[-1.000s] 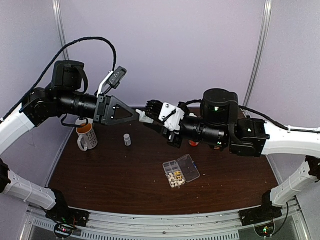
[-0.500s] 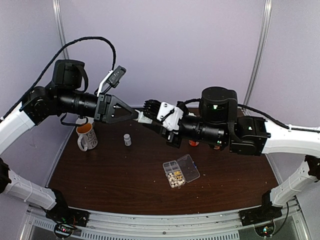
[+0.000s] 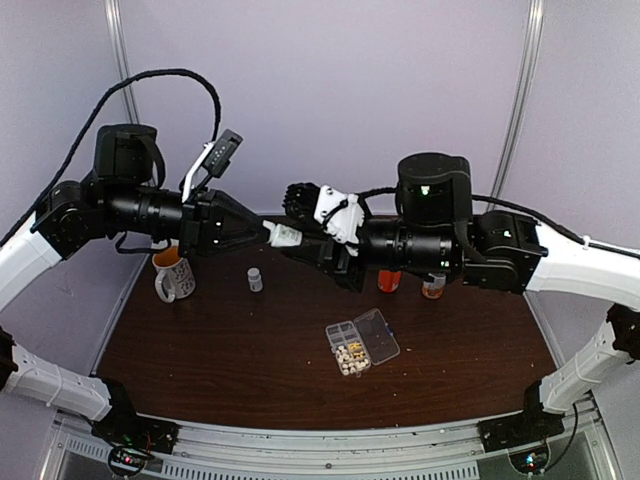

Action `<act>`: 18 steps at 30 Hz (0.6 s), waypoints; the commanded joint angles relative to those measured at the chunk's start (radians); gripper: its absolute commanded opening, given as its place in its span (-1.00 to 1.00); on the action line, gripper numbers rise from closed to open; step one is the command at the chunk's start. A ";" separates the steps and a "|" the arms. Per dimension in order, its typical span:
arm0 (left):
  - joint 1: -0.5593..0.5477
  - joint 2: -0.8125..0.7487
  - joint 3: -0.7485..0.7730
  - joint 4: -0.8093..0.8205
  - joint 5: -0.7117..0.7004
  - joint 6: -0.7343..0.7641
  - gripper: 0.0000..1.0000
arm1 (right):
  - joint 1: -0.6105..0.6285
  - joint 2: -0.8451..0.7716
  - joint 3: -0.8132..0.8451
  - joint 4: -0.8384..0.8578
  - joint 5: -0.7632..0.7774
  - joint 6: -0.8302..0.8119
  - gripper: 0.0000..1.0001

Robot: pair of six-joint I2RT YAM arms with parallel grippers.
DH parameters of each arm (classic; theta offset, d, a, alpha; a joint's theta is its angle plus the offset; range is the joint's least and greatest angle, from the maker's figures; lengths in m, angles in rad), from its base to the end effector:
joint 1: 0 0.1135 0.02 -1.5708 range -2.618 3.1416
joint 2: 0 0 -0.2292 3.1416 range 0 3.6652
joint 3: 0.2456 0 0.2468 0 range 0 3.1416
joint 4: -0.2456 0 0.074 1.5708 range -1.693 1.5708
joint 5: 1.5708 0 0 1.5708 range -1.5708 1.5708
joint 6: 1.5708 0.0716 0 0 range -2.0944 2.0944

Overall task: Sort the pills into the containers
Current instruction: Screw the lid of the pill bottle onto the pill bottle.

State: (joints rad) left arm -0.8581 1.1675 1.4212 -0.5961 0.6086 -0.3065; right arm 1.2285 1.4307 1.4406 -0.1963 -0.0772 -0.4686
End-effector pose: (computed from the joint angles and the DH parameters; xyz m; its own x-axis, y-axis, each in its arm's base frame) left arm 0.1467 -0.2324 0.3979 -0.5028 0.2033 -0.8401 0.8613 0.1996 -0.4672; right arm 0.1189 0.3501 0.3759 0.3802 -0.2747 -0.8832 -0.8887 0.1561 -0.4311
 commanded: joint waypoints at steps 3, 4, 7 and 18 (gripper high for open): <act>-0.008 -0.016 -0.008 0.048 -0.079 0.425 -1.00 | -0.058 0.018 0.112 -0.108 -0.300 0.196 -1.00; -0.009 0.002 0.013 0.016 -0.048 0.489 -1.00 | -0.067 0.017 0.117 -0.114 -0.329 0.217 -1.00; -0.010 0.035 0.043 -0.061 0.105 0.752 -1.00 | -0.091 0.018 0.131 -0.132 -0.425 0.270 -1.00; -0.051 0.050 0.070 -0.167 -0.059 1.435 -1.00 | -0.157 0.034 0.110 -0.087 -0.700 0.538 -1.00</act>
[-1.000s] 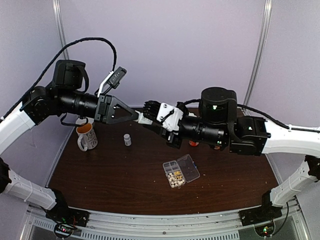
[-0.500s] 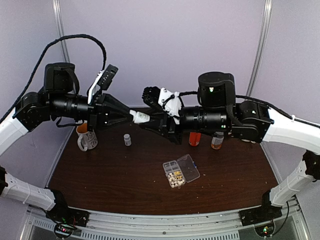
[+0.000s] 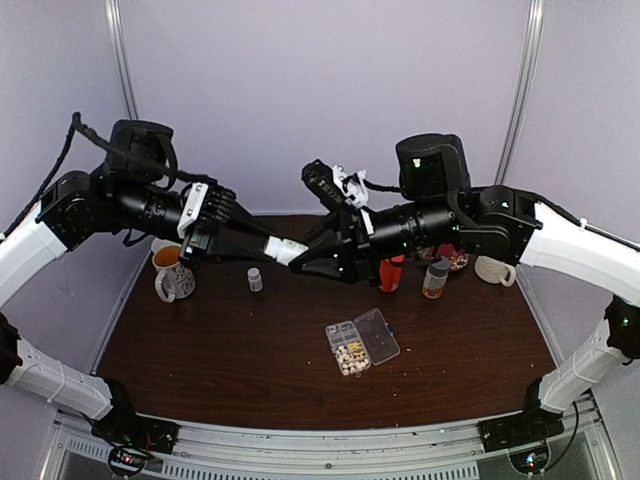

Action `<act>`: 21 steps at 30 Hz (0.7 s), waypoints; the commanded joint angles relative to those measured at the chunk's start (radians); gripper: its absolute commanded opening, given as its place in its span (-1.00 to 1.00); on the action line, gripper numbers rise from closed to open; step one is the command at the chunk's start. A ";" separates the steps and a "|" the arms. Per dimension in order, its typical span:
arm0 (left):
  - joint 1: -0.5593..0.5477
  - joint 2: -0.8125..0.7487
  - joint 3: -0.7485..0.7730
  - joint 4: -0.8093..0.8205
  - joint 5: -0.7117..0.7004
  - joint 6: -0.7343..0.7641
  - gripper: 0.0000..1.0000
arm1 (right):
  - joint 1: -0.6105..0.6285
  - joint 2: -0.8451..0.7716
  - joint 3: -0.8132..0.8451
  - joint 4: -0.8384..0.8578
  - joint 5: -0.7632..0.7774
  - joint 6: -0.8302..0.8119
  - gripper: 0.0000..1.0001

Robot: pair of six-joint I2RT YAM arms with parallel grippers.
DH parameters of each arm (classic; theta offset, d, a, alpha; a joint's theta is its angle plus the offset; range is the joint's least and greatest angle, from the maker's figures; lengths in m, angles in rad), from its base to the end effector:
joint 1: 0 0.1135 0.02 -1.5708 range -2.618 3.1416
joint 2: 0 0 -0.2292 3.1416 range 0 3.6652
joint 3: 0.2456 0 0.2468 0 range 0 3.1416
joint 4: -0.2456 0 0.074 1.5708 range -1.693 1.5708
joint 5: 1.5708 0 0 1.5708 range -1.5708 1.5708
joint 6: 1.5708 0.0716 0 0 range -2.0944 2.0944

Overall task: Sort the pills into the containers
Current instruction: Screw the lid of the pill bottle onto the pill bottle.

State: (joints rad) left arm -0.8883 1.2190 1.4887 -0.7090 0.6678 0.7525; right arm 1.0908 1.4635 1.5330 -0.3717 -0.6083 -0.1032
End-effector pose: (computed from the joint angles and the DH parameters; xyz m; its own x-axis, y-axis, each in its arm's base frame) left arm 0.1382 -0.2403 0.3949 0.4622 0.2821 -0.8407 0.8862 -0.1815 0.4263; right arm 0.1285 0.3354 0.3784 -0.0358 -0.2518 -0.9671 -0.9888 -0.1316 0.0708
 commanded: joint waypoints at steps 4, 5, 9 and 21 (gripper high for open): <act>-0.092 -0.033 -0.082 -0.043 -0.300 0.772 -1.00 | -0.047 0.015 -0.021 0.196 -0.268 0.318 -1.00; -0.103 -0.036 -0.097 -0.019 -0.343 0.822 -1.00 | -0.054 0.021 -0.028 0.215 -0.282 0.360 -1.00; -0.119 -0.052 -0.128 0.070 -0.436 0.950 -1.00 | -0.071 0.037 -0.035 0.248 -0.308 0.422 -1.00; -0.167 -0.193 -0.429 0.508 -0.652 1.360 -1.00 | -0.105 0.045 -0.092 0.398 -0.336 0.577 -1.00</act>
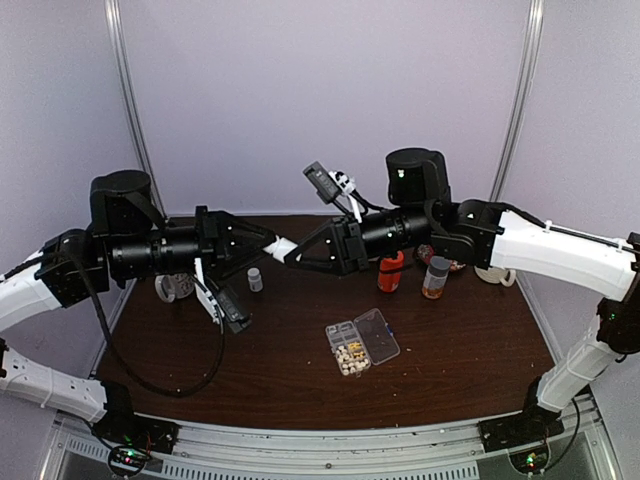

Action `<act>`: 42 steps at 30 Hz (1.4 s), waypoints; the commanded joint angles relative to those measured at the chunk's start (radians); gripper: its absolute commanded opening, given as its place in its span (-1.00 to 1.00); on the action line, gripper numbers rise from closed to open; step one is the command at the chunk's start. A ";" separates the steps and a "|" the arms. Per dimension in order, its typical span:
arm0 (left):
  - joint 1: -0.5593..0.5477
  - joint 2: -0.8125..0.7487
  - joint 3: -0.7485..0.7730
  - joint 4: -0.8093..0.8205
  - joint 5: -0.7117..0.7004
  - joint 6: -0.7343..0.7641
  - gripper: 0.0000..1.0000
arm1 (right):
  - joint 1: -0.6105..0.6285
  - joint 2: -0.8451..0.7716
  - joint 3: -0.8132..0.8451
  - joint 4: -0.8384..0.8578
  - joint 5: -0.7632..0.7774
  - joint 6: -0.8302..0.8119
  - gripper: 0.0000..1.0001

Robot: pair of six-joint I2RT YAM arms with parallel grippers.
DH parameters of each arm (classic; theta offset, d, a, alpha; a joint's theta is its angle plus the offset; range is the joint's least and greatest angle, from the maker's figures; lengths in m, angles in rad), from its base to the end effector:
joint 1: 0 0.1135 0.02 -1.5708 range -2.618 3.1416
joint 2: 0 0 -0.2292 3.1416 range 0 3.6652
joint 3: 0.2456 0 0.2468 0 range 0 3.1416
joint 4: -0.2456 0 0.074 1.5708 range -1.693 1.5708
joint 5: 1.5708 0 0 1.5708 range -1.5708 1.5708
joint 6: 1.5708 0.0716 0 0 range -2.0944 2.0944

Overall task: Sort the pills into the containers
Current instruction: Screw the lid of the pill bottle onto the pill bottle.

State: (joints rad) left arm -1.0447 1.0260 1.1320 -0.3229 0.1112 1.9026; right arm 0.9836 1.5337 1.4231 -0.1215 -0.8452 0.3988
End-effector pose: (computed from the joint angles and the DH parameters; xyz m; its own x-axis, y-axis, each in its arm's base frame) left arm 0.1311 -0.2415 0.3633 0.8992 0.3226 0.2955 -0.1955 -0.3080 0.9311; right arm 0.1628 0.3413 0.3478 -0.4886 -0.2691 -0.8300 -0.8313 -0.1454 0.5365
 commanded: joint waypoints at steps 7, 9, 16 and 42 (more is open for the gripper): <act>-0.007 -0.033 -0.024 0.088 -0.096 -0.211 0.50 | 0.000 -0.036 0.050 -0.086 0.039 -0.105 -1.00; -0.006 -0.045 -0.008 0.065 -0.091 -0.404 0.94 | 0.000 -0.044 0.045 -0.126 0.070 -0.147 -1.00; -0.004 -0.109 0.045 0.090 -0.094 -1.194 0.95 | 0.003 -0.127 -0.013 -0.181 0.219 -0.335 -1.00; 0.136 0.135 0.340 -0.253 0.446 -2.550 0.68 | 0.284 -0.217 -0.153 0.105 0.943 -0.939 -1.00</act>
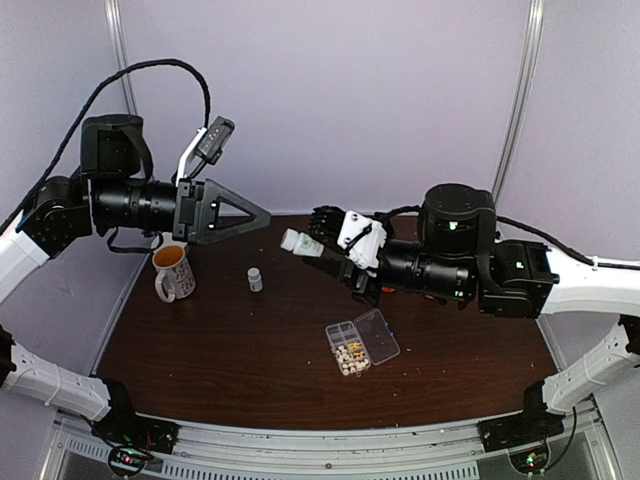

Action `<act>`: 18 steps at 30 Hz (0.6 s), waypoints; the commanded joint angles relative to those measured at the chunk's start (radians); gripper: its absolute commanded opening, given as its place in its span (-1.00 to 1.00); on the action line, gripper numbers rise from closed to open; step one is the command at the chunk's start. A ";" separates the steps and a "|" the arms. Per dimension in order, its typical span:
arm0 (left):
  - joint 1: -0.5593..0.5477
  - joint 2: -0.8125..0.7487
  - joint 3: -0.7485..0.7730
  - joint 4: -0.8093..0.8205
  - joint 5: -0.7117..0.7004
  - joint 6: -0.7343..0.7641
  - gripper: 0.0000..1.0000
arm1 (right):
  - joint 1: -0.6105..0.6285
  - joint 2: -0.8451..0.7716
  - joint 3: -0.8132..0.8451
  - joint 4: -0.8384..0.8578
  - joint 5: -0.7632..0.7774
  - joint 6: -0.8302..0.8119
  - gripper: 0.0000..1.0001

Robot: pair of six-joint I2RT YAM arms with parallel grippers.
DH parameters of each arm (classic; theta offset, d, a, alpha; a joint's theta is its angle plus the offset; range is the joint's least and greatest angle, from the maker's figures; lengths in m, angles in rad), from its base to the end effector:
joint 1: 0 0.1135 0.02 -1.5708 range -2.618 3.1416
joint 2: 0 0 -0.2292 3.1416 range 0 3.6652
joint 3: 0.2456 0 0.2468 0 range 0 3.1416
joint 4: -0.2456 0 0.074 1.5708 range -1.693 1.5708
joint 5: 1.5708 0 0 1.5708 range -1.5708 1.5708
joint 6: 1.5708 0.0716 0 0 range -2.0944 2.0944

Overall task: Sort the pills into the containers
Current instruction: Screw the lid of the pill bottle onto the pill bottle.

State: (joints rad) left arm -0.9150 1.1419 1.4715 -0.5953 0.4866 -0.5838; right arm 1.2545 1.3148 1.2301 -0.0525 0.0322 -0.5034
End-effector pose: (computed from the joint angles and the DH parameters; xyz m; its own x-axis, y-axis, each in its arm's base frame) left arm 0.1346 -0.2298 0.4202 -0.6714 0.0737 -0.7374 0.7259 0.2661 -0.6343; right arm 0.1110 0.3317 0.3549 0.4162 -0.2785 -0.8656 -0.8439 0.2362 -0.4817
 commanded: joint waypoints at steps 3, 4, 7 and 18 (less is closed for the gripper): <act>0.008 0.036 -0.003 0.020 0.092 -0.066 0.55 | 0.023 0.005 0.037 0.049 0.065 -0.048 -1.00; 0.006 0.039 -0.006 0.021 0.092 -0.069 0.50 | 0.024 0.009 0.039 0.049 0.069 -0.050 -1.00; 0.006 0.039 -0.015 0.040 0.101 -0.083 0.42 | 0.028 0.021 0.060 0.042 0.079 -0.053 -1.00; 0.007 0.043 -0.022 0.045 0.097 -0.087 0.45 | 0.039 0.046 0.086 0.035 0.075 -0.072 -1.00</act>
State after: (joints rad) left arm -0.9150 1.1858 1.4528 -0.5995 0.5659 -0.6613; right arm 1.2827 1.3472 1.2751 -0.0284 0.0845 -0.5625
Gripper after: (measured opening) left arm 0.734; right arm 0.254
